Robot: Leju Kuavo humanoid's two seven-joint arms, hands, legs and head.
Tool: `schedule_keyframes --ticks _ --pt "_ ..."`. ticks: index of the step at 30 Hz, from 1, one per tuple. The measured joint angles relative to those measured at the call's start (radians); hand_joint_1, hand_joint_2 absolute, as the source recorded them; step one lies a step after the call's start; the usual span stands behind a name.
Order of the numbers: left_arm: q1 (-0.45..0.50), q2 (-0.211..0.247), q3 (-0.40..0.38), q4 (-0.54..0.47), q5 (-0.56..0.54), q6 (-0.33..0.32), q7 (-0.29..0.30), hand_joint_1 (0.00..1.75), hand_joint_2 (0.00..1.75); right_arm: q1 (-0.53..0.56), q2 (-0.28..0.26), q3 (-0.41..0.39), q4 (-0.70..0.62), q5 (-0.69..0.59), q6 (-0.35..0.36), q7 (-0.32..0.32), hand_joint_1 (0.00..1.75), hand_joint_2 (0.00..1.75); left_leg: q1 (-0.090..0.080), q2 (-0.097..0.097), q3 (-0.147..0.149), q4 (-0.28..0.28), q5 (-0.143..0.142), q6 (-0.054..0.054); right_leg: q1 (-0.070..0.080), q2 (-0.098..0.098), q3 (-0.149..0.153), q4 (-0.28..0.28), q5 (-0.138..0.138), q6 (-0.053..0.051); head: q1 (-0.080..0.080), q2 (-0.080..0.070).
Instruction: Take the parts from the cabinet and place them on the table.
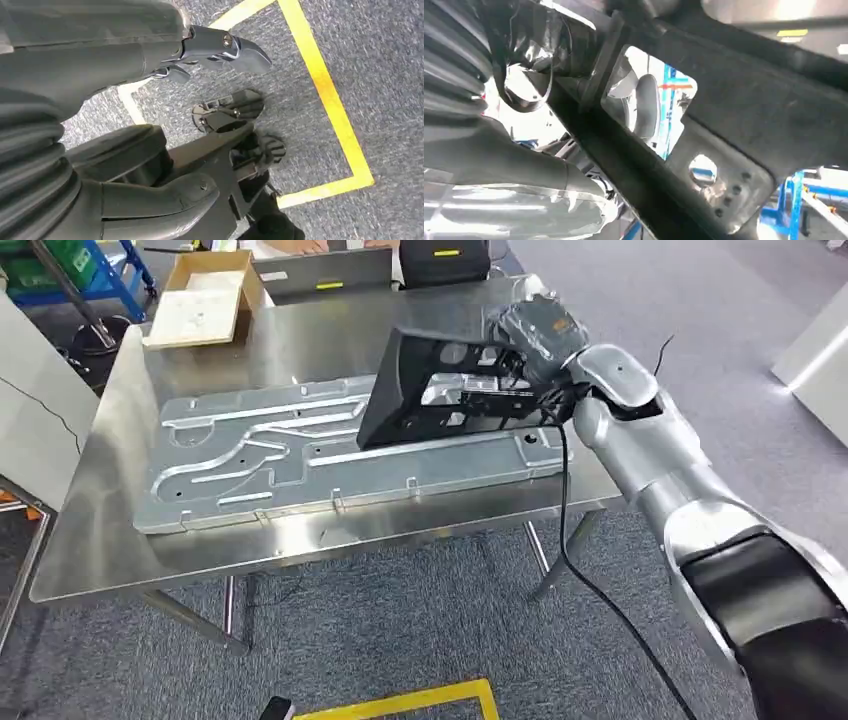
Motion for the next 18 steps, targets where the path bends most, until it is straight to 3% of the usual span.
schedule_keyframes --ticks 2,3,4,5,7,8,11,13,14,17,18 --pt "0.001 0.0 0.0 0.0 0.0 -0.003 0.0 0.0 1.75 -0.029 0.0 0.003 0.0 0.006 0.023 0.007 1.75 1.75 0.003 0.0 -0.074 0.156 -0.06 -0.007 0.001 0.0 0.0 0.001 -0.001 -0.001 0.0 0.0" --pt "0.002 0.0 0.0 0.0 0.0 -0.004 0.0 0.0 1.75 -0.045 0.0 0.01 -0.001 0.008 0.037 0.016 1.75 1.75 0.004 0.0 -0.091 0.186 -0.058 -0.009 0.001 0.0 0.001 0.001 -0.001 -0.001 0.0 0.0" --pt "0.003 0.0 0.0 0.0 0.0 -0.005 -0.001 0.0 1.75 -0.061 0.0 0.014 -0.003 0.008 0.045 0.02 1.75 1.75 0.005 0.001 -0.083 0.162 -0.03 -0.009 0.001 0.001 0.002 0.001 -0.002 0.0 0.0 0.0" --pt "0.003 0.0 0.0 0.0 0.0 -0.006 -0.002 0.0 1.75 -0.076 0.001 0.017 -0.005 0.009 0.047 0.021 1.75 1.75 0.005 0.001 -0.052 0.094 0.014 -0.007 0.001 0.001 0.004 0.002 -0.003 0.001 0.0 0.0" --pt "0.002 0.0 0.0 0.0 0.0 -0.006 -0.002 0.0 1.75 -0.099 0.002 0.019 -0.01 0.009 0.048 0.021 1.75 1.75 0.005 0.001 0.033 -0.085 0.101 0.003 0.001 0.002 0.01 0.002 -0.006 0.006 0.0 0.0" --pt "0.002 0.0 0.0 0.0 0.0 -0.006 -0.004 0.0 1.75 -0.111 0.001 0.021 -0.011 0.009 0.053 0.021 1.75 1.75 0.0 0.0 0.056 -0.125 0.091 0.007 0.007 0.002 0.008 0.003 -0.007 0.011 0.0 0.0" --pt "0.003 0.0 0.0 0.0 0.004 -0.016 -0.007 0.0 1.75 -0.123 0.001 0.037 -0.015 0.009 0.065 0.023 1.75 1.75 -0.004 -0.002 0.053 -0.133 0.093 0.018 0.004 0.002 0.006 -0.002 -0.001 0.027 0.0 0.0" --pt "0.004 -0.002 0.0 0.0 0.003 -0.019 -0.008 0.0 1.75 -0.125 0.001 0.045 -0.016 0.011 0.065 0.025 1.75 1.75 0.005 0.001 0.062 -0.151 0.106 0.036 0.002 0.002 0.004 0.006 -0.011 0.038 0.0 0.0" --pt "0.003 -0.003 0.001 0.0 0.003 -0.019 -0.008 0.0 1.75 -0.129 0.001 0.047 -0.016 0.011 0.065 0.026 1.75 1.75 0.004 0.001 0.061 -0.154 0.109 0.042 0.002 0.001 -0.008 0.035 -0.034 0.04 0.001 0.0" --pt "0.002 -0.003 0.001 0.0 -0.001 -0.019 -0.008 0.0 1.75 -0.128 0.002 0.058 -0.016 0.013 0.065 0.029 1.75 1.75 0.002 0.002 0.059 -0.153 0.109 0.048 0.002 0.001 -0.11 0.261 -0.142 0.048 0.001 0.0" --pt "0.003 -0.003 0.001 0.0 -0.002 -0.019 -0.008 0.0 1.75 -0.125 0.002 0.061 -0.015 0.013 0.065 0.03 1.75 1.75 0.002 0.001 0.058 -0.151 0.109 0.048 0.001 0.001 -0.131 0.303 -0.148 0.049 0.0 0.0"
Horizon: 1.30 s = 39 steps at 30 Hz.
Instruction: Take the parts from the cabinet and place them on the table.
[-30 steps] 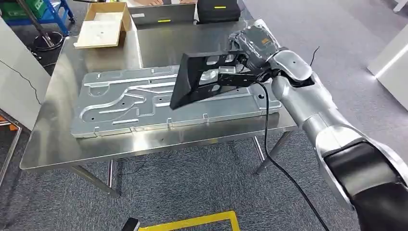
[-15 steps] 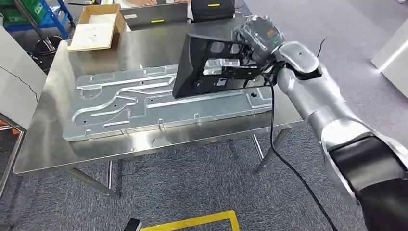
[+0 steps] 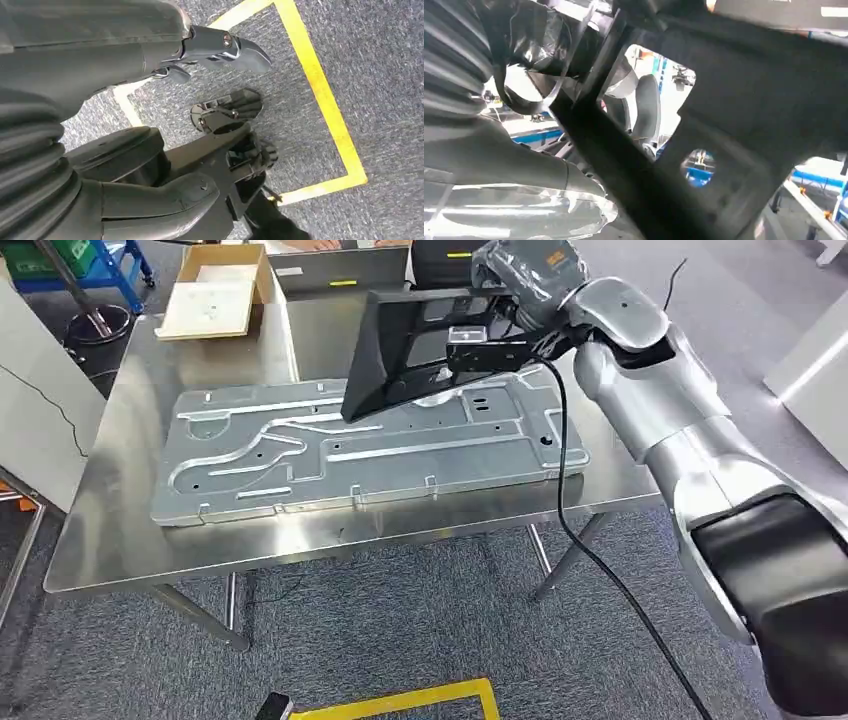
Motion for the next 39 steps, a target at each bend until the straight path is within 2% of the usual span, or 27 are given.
schedule_keyframes --ticks 1,2,4,5,9,10,11,14,15,16,17,18,20,21,23,25,26,27,28,30,31,32,33,35,36,37,39 --pt "0.002 0.0 0.0 0.0 0.0 0.0 0.0 0.0 1.75 0.002 0.0 0.003 0.0 0.0 0.0 0.0 1.75 1.75 0.0 -0.001 0.0 0.002 0.0 0.0 0.0 0.0 0.001 -0.007 0.018 0.0 0.0 0.0" --pt "0.002 0.0 0.0 0.0 0.0 0.0 0.0 0.0 1.75 0.002 0.0 0.008 0.0 0.0 0.0 0.0 0.0 1.75 0.0 -0.002 0.0 0.004 -0.002 -0.001 0.0 0.0 0.024 -0.06 0.055 -0.002 0.0 0.0" --pt "0.001 -0.002 0.0 0.0 -0.002 0.005 0.0 0.0 1.75 -0.003 0.0 0.013 -0.001 0.0 0.0 0.0 0.0 1.75 -0.001 -0.004 0.0 0.013 -0.009 -0.006 0.001 -0.001 0.112 -0.239 0.146 -0.01 0.0 0.0" --pt "0.002 -0.003 0.0 0.0 -0.003 0.01 0.002 0.0 1.75 -0.004 0.001 0.016 -0.001 0.0 0.0 0.0 0.0 1.75 -0.003 -0.004 -0.003 0.015 -0.012 -0.01 0.004 0.0 0.135 -0.284 0.14 -0.015 0.0 0.0" --pt "0.002 -0.005 -0.003 0.0 -0.026 0.036 0.021 0.0 1.75 0.0 0.005 0.028 0.0 0.0 -0.005 -0.001 0.0 1.75 -0.005 -0.004 -0.006 0.013 -0.011 -0.027 0.011 0.002 0.134 -0.298 0.139 -0.027 0.0 0.0" --pt "0.002 -0.005 -0.004 0.0 -0.027 0.038 0.021 0.0 1.75 0.001 0.005 0.029 0.0 0.0 -0.005 -0.001 0.0 1.75 -0.009 -0.004 -0.012 0.019 -0.019 -0.033 -0.005 -0.001 0.14 -0.31 0.145 -0.036 0.0 0.0" --pt "0.002 -0.005 -0.006 0.0 -0.028 0.04 0.022 0.0 1.75 0.001 0.006 0.029 0.0 0.0 -0.005 -0.001 0.0 1.75 -0.007 -0.002 -0.02 0.044 -0.038 -0.04 -0.002 -0.001 0.143 -0.313 0.146 -0.038 0.0 0.0" --pt "0.002 -0.005 -0.008 0.0 -0.03 0.042 0.022 0.0 1.75 0.002 0.011 0.031 0.001 0.0 -0.006 -0.002 0.0 1.75 0.001 -0.001 -0.107 0.236 -0.136 -0.052 -0.002 -0.002 0.142 -0.311 0.145 -0.046 -0.001 0.0" --pt "0.002 -0.005 -0.009 0.0 -0.03 0.043 0.023 0.0 1.75 0.004 0.015 0.032 0.002 0.0 -0.006 -0.002 0.0 1.75 0.002 -0.001 -0.141 0.303 -0.158 -0.055 -0.002 -0.002 0.141 -0.309 0.144 -0.047 -0.001 0.0" --pt "0.002 -0.005 -0.009 0.0 -0.03 0.044 0.024 0.0 1.75 0.007 0.016 0.034 0.003 0.0 -0.006 -0.002 0.0 1.75 0.004 -0.001 -0.156 0.327 -0.154 -0.056 -0.002 -0.002 0.14 -0.306 0.143 -0.048 -0.001 0.0" --pt "0.003 -0.005 -0.009 0.0 -0.031 0.045 0.026 0.0 1.75 0.011 0.016 0.035 0.003 0.0 -0.006 -0.002 0.0 1.75 0.006 -0.001 -0.149 0.307 -0.13 -0.058 -0.002 -0.002 0.14 -0.304 0.14 -0.046 -0.001 0.0" --pt "0.003 -0.005 -0.01 0.0 -0.032 0.047 0.028 0.0 1.75 0.014 0.016 0.036 0.003 0.0 -0.006 -0.002 0.0 1.75 0.008 -0.001 -0.123 0.248 -0.09 -0.058 -0.004 -0.002 0.14 -0.3 0.138 -0.044 -0.001 0.0" --pt "0.002 -0.004 -0.011 0.0 -0.034 0.049 0.03 0.0 1.75 0.013 0.016 0.036 0.004 0.0 -0.007 -0.002 0.0 1.75 0.014 0.001 -0.035 0.058 0.001 -0.06 -0.007 -0.001 0.141 -0.289 0.13 -0.034 -0.001 0.0" --pt "0.002 -0.005 -0.013 0.0 -0.034 0.049 0.032 0.0 1.75 0.012 0.016 0.036 0.004 -0.001 -0.008 -0.002 0.0 1.75 0.011 -0.001 -0.024 0.042 -0.022 -0.058 -0.004 0.0 0.138 -0.289 0.128 -0.029 -0.001 0.0" --pt "0.003 -0.005 -0.017 0.0 -0.036 0.049 0.036 0.0 1.75 0.013 0.016 0.037 0.006 -0.002 -0.009 -0.004 0.0 1.75 0.005 -0.004 -0.025 0.035 -0.014 -0.043 0.001 0.001 0.134 -0.288 0.133 -0.018 0.0 0.0" --pt "0.004 -0.005 -0.018 0.0 -0.036 0.049 0.036 0.0 1.75 0.013 0.016 0.037 0.011 -0.003 -0.009 -0.008 0.0 1.75 0.001 -0.004 -0.025 0.034 -0.011 -0.029 -0.003 0.001 0.136 -0.295 0.137 -0.007 0.0 0.0" --pt "0.004 -0.005 -0.019 0.0 -0.036 0.049 0.036 0.0 1.75 0.013 0.015 0.037 0.013 -0.003 -0.008 -0.01 0.0 1.75 0.008 -0.003 -0.02 0.023 -0.004 -0.018 -0.006 0.001 0.134 -0.29 0.128 -0.001 0.0 0.0" --pt "0.003 -0.005 -0.019 0.0 -0.036 0.049 0.036 0.0 1.75 0.011 0.014 0.037 0.015 -0.004 -0.008 -0.01 0.0 1.75 0.008 -0.002 -0.019 0.021 -0.002 -0.013 -0.006 0.0 0.127 -0.267 0.109 0.0 0.0 0.0" --pt "0.002 -0.005 -0.02 0.0 -0.036 0.049 0.036 0.0 1.75 0.009 0.013 0.037 0.018 -0.005 -0.008 -0.01 0.0 1.75 0.007 -0.002 -0.021 0.021 -0.002 -0.006 -0.007 0.0 0.103 -0.212 0.074 0.001 0.0 0.0" --pt "0.003 -0.005 -0.02 0.0 -0.036 0.049 0.036 0.0 1.75 0.011 0.01 0.037 0.024 -0.006 -0.008 -0.011 0.0 1.75 0.003 -0.002 -0.021 0.021 -0.002 -0.003 -0.007 0.0 0.025 -0.044 -0.001 0.004 0.0 0.0" --pt "0.004 -0.005 -0.02 0.0 -0.036 0.049 0.036 0.0 1.75 0.014 0.008 0.037 0.028 -0.006 -0.008 -0.011 0.0 1.75 0.001 -0.002 -0.021 0.021 -0.002 -0.002 -0.007 0.0 -0.001 0.007 -0.012 0.004 0.0 0.0" --pt "0.005 -0.005 -0.02 0.0 -0.036 0.049 0.036 0.0 1.75 0.017 0.008 0.037 0.031 -0.006 -0.008 -0.011 0.0 1.75 -0.001 -0.002 -0.021 0.022 -0.002 -0.002 -0.006 0.0 -0.005 0.012 0.0 0.002 0.0 0.0" --pt "0.005 -0.005 -0.021 0.0 -0.037 0.049 0.036 0.0 1.75 0.017 0.007 0.037 0.034 -0.006 -0.008 -0.01 0.0 1.75 -0.003 -0.003 -0.021 0.022 -0.002 -0.002 -0.006 0.0 0.012 -0.028 0.031 -0.002 0.0 0.0" --pt "0.004 -0.005 -0.021 0.0 -0.037 0.049 0.036 0.0 1.75 0.01 0.006 0.037 0.036 -0.006 -0.011 -0.01 0.0 1.75 -0.008 -0.003 -0.017 0.022 -0.003 -0.002 0.001 0.0 0.1 -0.204 0.122 -0.017 0.0 0.0" --pt "0.005 -0.006 -0.022 0.0 -0.038 0.049 0.036 0.0 1.75 0.004 0.004 0.037 0.037 -0.005 -0.011 -0.009 0.0 1.75 -0.007 -0.003 -0.017 0.022 -0.004 -0.003 0.006 -0.001 0.132 -0.279 0.133 -0.03 0.0 0.0" --pt "0.004 -0.008 -0.023 0.0 -0.039 0.049 0.036 0.0 1.75 0.0 0.002 0.037 0.04 -0.002 -0.012 -0.008 0.0 1.75 -0.014 -0.003 -0.023 0.026 -0.005 -0.009 0.011 -0.004 0.14 -0.294 0.132 -0.032 0.0 0.0" --pt "0.004 -0.006 -0.023 0.0 -0.039 0.05 0.036 0.0 1.75 -0.002 -0.006 0.037 0.047 0.0 -0.01 -0.007 0.0 1.75 -0.007 -0.003 -0.022 0.021 -0.003 -0.018 0.017 -0.002 0.138 -0.294 0.132 -0.033 0.0 0.0"
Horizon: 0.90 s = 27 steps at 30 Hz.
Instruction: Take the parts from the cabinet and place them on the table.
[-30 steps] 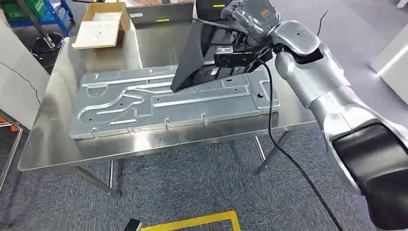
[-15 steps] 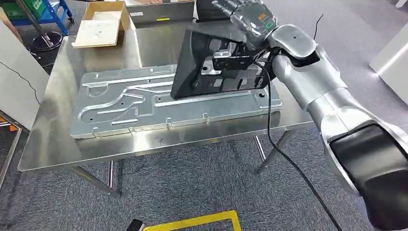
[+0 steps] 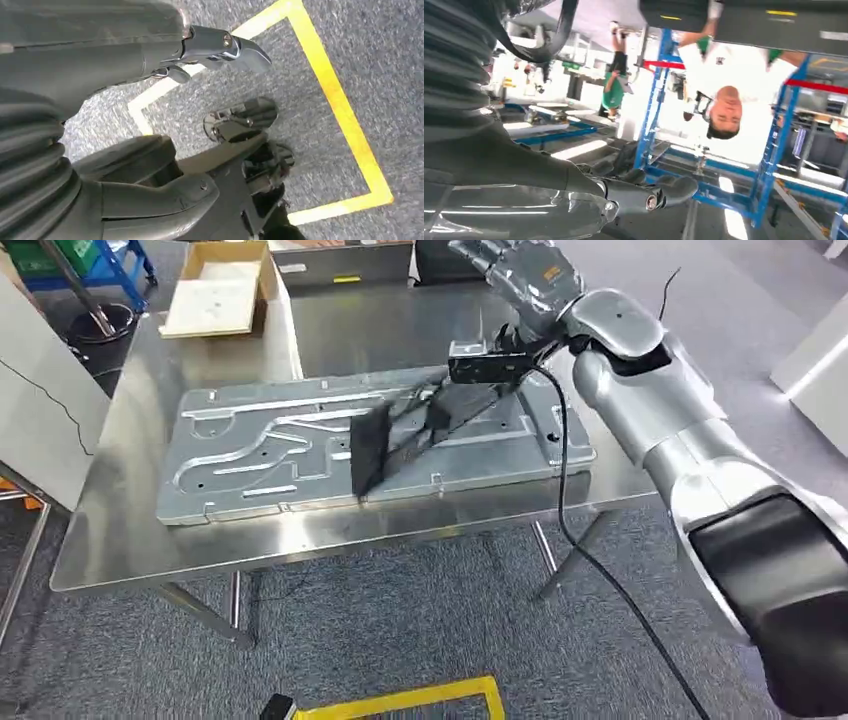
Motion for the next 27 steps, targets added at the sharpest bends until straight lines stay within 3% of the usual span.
schedule_keyframes --ticks 1,2,3,5,6,7,8,9,11,12,13,14,15,17,18,19,22,23,24,25,27 --pt "0.0 0.0 0.0 0.0 0.0 0.0 0.0 0.0 1.75 -0.001 -0.004 0.0 0.003 0.011 -0.002 0.01 0.0 1.75 0.001 0.0 0.002 -0.003 0.002 -0.005 0.0 0.0 0.001 -0.002 0.001 -0.002 0.0 0.0" --pt "0.001 0.0 0.0 0.0 0.0 0.003 -0.001 0.0 1.75 -0.006 -0.008 0.001 0.008 0.043 -0.009 0.03 0.0 1.75 -0.006 0.001 0.002 -0.001 -0.003 -0.011 -0.012 0.0 0.007 -0.014 0.008 -0.009 0.0 0.0" --pt "0.002 0.002 0.0 0.0 0.0 0.004 -0.002 0.0 1.75 -0.013 -0.009 0.007 0.014 0.088 -0.026 0.057 0.0 1.75 -0.002 0.001 -0.005 0.017 -0.019 -0.016 -0.014 -0.003 0.012 -0.021 0.01 -0.011 0.0 0.0" --pt "0.001 0.002 0.0 0.0 -0.002 0.006 -0.003 0.0 1.75 -0.031 -0.017 0.02 0.032 0.145 -0.064 0.111 0.0 1.75 0.003 0.001 -0.059 0.143 -0.093 -0.026 -0.016 -0.005 0.012 -0.021 0.012 -0.014 0.0 0.0" --pt "0.003 0.002 0.0 0.0 -0.003 0.01 -0.003 0.0 1.75 -0.035 -0.019 0.025 0.048 0.19 -0.11 0.18 0.0 1.75 0.007 0.001 -0.094 0.223 -0.126 -0.03 -0.016 -0.005 0.012 -0.021 0.011 -0.015 0.0 0.0" --pt "0.004 0.002 0.0 0.0 -0.003 0.014 -0.003 0.0 1.75 -0.037 -0.019 0.03 0.062 0.228 -0.147 0.231 0.0 1.75 0.009 0.001 -0.125 0.289 -0.146 -0.034 -0.016 -0.005 0.011 -0.019 0.011 -0.015 0.0 0.0" --pt "0.005 0.002 0.0 0.0 -0.004 0.018 -0.003 0.0 1.75 -0.04 -0.023 0.038 0.079 0.256 -0.174 0.267 0.0 1.75 0.011 0.002 -0.136 0.309 -0.14 -0.036 -0.016 -0.005 0.012 -0.018 0.011 -0.014 0.0 0.0" --pt "0.005 0.002 0.0 0.0 -0.004 0.018 -0.003 0.0 1.75 -0.042 -0.029 0.042 0.091 0.258 -0.184 0.269 0.0 1.75 0.013 0.002 -0.121 0.273 -0.11 -0.038 -0.017 -0.005 0.012 -0.016 0.01 -0.013 0.0 0.0" --pt "0.004 0.004 0.0 0.0 -0.004 0.018 -0.003 0.0 1.75 -0.048 -0.04 0.042 0.111 0.254 -0.194 0.257 0.0 1.75 0.016 0.002 -0.04 0.109 -0.024 -0.037 -0.019 -0.004 0.012 -0.009 0.006 -0.007 0.0 0.0" --pt "0.004 0.004 0.0 0.0 -0.005 0.019 -0.003 0.0 1.75 -0.051 -0.044 0.042 0.117 0.253 -0.198 0.255 0.0 1.75 0.018 0.003 0.001 0.025 0.001 -0.035 -0.019 -0.004 0.011 -0.004 0.003 -0.002 0.0 0.0" --pt "0.003 0.004 0.0 0.0 -0.005 0.019 -0.003 0.0 1.75 -0.055 -0.049 0.042 0.124 0.252 -0.203 0.251 0.0 1.75 0.011 0.002 0.013 0.008 -0.018 -0.031 -0.013 -0.002 0.006 -0.002 0.002 0.004 -0.001 0.0" --pt "0.002 0.004 0.0 0.0 -0.005 0.019 -0.003 0.0 1.75 -0.056 -0.053 0.042 0.13 0.251 -0.207 0.247 0.0 1.75 0.011 0.001 0.01 0.006 -0.012 -0.021 -0.013 0.0 0.004 -0.002 0.004 0.008 0.0 0.0" --pt "0.003 0.004 0.0 0.0 -0.001 0.019 -0.003 0.0 0.0 -0.055 -0.054 0.042 0.135 0.251 -0.209 0.246 0.0 1.75 0.01 0.001 0.008 0.006 -0.011 -0.016 -0.012 0.0 0.004 -0.004 0.007 0.014 0.0 0.0" --pt "0.003 0.004 0.001 0.0 0.011 0.023 -0.003 0.0 0.0 -0.054 -0.061 0.042 0.142 0.251 -0.214 0.246 0.0 1.75 0.009 0.001 0.01 -0.001 -0.004 -0.002 -0.016 0.0 0.006 -0.009 0.01 0.027 0.0 0.0" --pt "0.003 0.004 0.002 0.0 0.015 0.024 -0.002 0.0 0.0 -0.051 -0.066 0.042 0.145 0.249 -0.221 0.246 0.0 1.75 0.014 0.004 0.015 -0.011 0.002 0.007 -0.021 0.0 0.002 0.005 -0.003 0.03 0.0 0.0" --pt "0.001 0.004 0.002 0.0 0.015 0.026 -0.002 0.0 0.0 -0.05 -0.069 0.042 0.146 0.248 -0.229 0.245 0.0 1.75 0.013 0.004 0.015 -0.015 0.006 0.013 -0.02 -0.001 -0.016 0.043 -0.034 0.033 0.0 0.0" --pt "0.001 0.004 0.003 0.0 0.015 0.039 0.002 0.0 0.0 -0.028 -0.086 0.042 0.151 0.237 -0.252 0.245 0.0 1.75 0.011 0.002 0.011 -0.014 0.007 0.017 -0.019 0.0 -0.119 0.266 -0.137 0.041 0.0 0.0" --pt "0.002 0.005 0.004 0.0 0.015 0.042 0.002 0.0 0.0 -0.014 -0.09 0.042 0.154 0.232 -0.258 0.245 0.0 1.75 0.01 0.002 0.011 -0.014 0.006 0.018 -0.019 0.0 -0.138 0.303 -0.139 0.04 0.0 0.0" --pt "0.003 0.005 0.005 0.0 0.015 0.043 0.003 0.0 0.0 -0.002 -0.093 0.042 0.155 0.228 -0.264 0.243 0.0 1.75 0.01 0.001 0.011 -0.012 0.006 0.018 -0.019 0.0 -0.131 0.283 -0.116 0.039 0.0 0.0" --pt "0.002 0.005 0.005 0.0 0.015 0.044 0.003 0.0 0.0 0.005 -0.097 0.042 0.155 0.227 -0.271 0.243 0.0 1.75 0.009 0.001 0.011 -0.01 0.005 0.018 -0.019 0.0 -0.102 0.223 -0.078 0.036 0.0 0.0" --pt "0.001 0.005 0.005 0.0 0.015 0.044 0.003 0.0 0.0 0.008 -0.103 0.039 0.155 0.224 -0.282 0.241 0.0 1.75 0.008 0.001 0.012 -0.006 0.002 0.014 -0.018 0.0 -0.011 0.044 0.004 0.026 0.0 0.0"
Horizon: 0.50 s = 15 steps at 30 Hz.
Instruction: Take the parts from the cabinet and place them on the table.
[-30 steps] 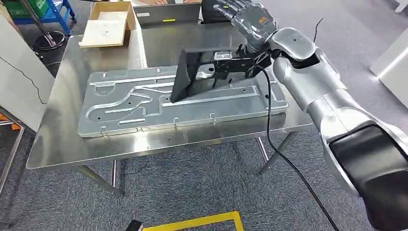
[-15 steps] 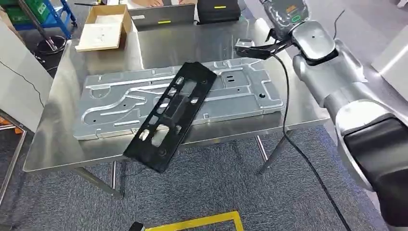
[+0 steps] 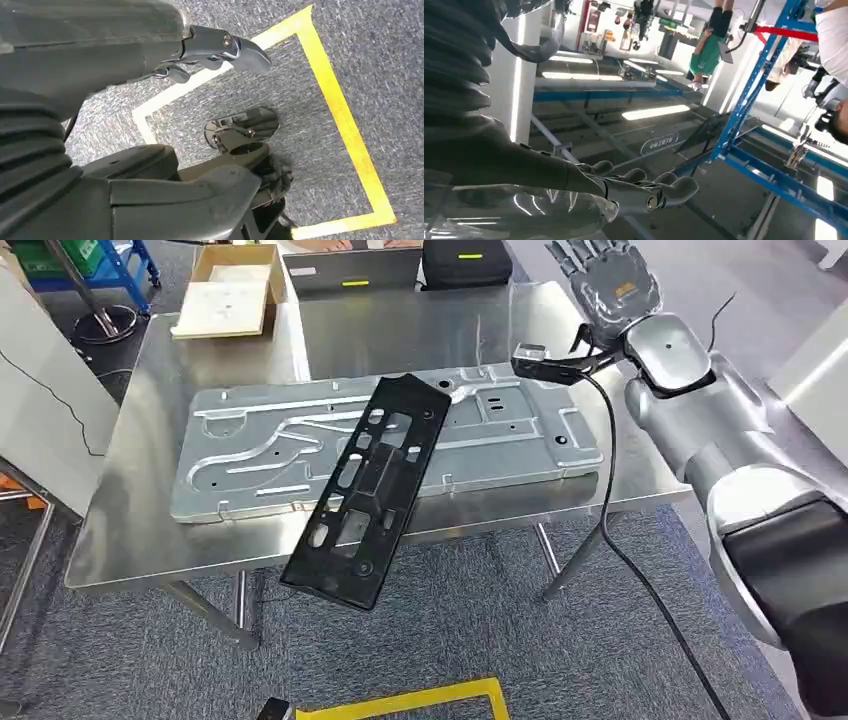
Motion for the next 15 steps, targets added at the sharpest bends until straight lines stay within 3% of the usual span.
schedule_keyframes --ticks 1,4,5,6,7,9,10,11,12,13,15 --pt "0.0 0.0 0.0 0.0 0.0 0.0 0.0 0.0 0.0 0.0 -0.003 -0.003 0.0 -0.003 -0.003 0.0 0.0 1.75 -0.003 0.001 -0.003 0.001 -0.002 -0.004 0.003 0.0 0.022 -0.045 -0.01 -0.006 0.0 0.0" --pt "-0.001 0.0 0.001 0.0 0.0 0.006 0.0 0.0 0.0 0.01 -0.008 -0.007 0.0 -0.008 -0.008 0.0 0.0 1.75 -0.005 0.0 -0.005 0.0 0.0 -0.018 0.011 0.001 0.016 -0.048 -0.001 -0.011 0.0 0.0" --pt "-0.001 0.0 0.002 0.0 0.0 0.01 0.003 0.0 0.0 0.016 -0.009 -0.011 0.0 -0.012 -0.015 0.001 0.0 1.75 -0.006 0.0 -0.004 -0.002 0.001 -0.023 0.009 0.001 0.017 -0.052 0.002 -0.016 0.0 0.0" --pt "-0.002 0.001 0.002 0.0 0.002 0.012 0.009 0.0 0.0 0.025 -0.011 -0.018 -0.001 -0.017 -0.027 0.003 0.0 1.75 -0.007 0.0 -0.008 0.004 -0.008 -0.029 -0.002 -0.002 0.022 -0.059 0.01 -0.025 0.0 0.0" --pt "-0.002 0.002 0.004 0.0 0.008 0.014 0.024 0.0 0.0 0.037 -0.011 -0.03 -0.002 -0.029 -0.047 0.003 0.0 1.75 -0.005 0.001 -0.016 0.034 -0.036 -0.035 -0.002 -0.003 0.023 -0.062 0.013 -0.03 0.0 0.0" --pt "-0.002 0.002 0.013 0.0 0.015 0.014 0.052 0.0 0.0 0.072 -0.017 -0.065 -0.002 -0.05 -0.09 0.003 0.0 1.75 -0.002 0.001 -0.078 0.184 -0.124 -0.042 -0.001 -0.006 0.019 -0.062 0.015 -0.036 -0.001 0.0" --pt "-0.001 0.002 0.018 0.0 0.019 0.014 0.06 0.0 0.0 0.097 -0.023 -0.086 -0.002 -0.066 -0.118 0.003 0.0 1.75 -0.001 0.001 -0.109 0.26 -0.156 -0.044 0.0 -0.007 0.017 -0.061 0.016 -0.037 0.0 0.0" --pt "0.001 0.002 0.021 0.0 0.021 0.013 0.064 0.0 0.0 0.127 -0.031 -0.111 -0.002 -0.079 -0.147 0.002 0.0 1.75 -0.001 0.001 -0.128 0.309 -0.169 -0.046 0.0 -0.009 0.015 -0.059 0.017 -0.037 -0.001 0.0" --pt "0.003 0.002 0.023 0.0 0.022 0.01 0.064 0.0 0.0 0.158 -0.041 -0.137 -0.002 -0.094 -0.179 -0.002 0.0 1.75 0.0 0.001 -0.124 0.309 -0.158 -0.045 0.0 -0.009 0.012 -0.057 0.017 -0.037 0.0 0.0" --pt "0.003 0.002 0.026 0.0 0.023 0.007 0.064 0.0 0.0 0.191 -0.05 -0.161 -0.002 -0.102 -0.207 -0.005 0.0 1.75 0.0 0.001 -0.096 0.26 -0.127 -0.043 0.0 -0.009 0.009 -0.054 0.018 -0.036 -0.001 0.0" --pt "0.002 0.002 0.031 0.0 0.024 0.0 0.061 0.0 0.0 0.248 -0.081 -0.231 -0.004 -0.105 -0.257 -0.009 0.0 1.75 0.0 0.001 0.003 0.079 -0.051 -0.035 0.001 -0.014 0.007 -0.049 0.019 -0.034 -0.001 0.0"
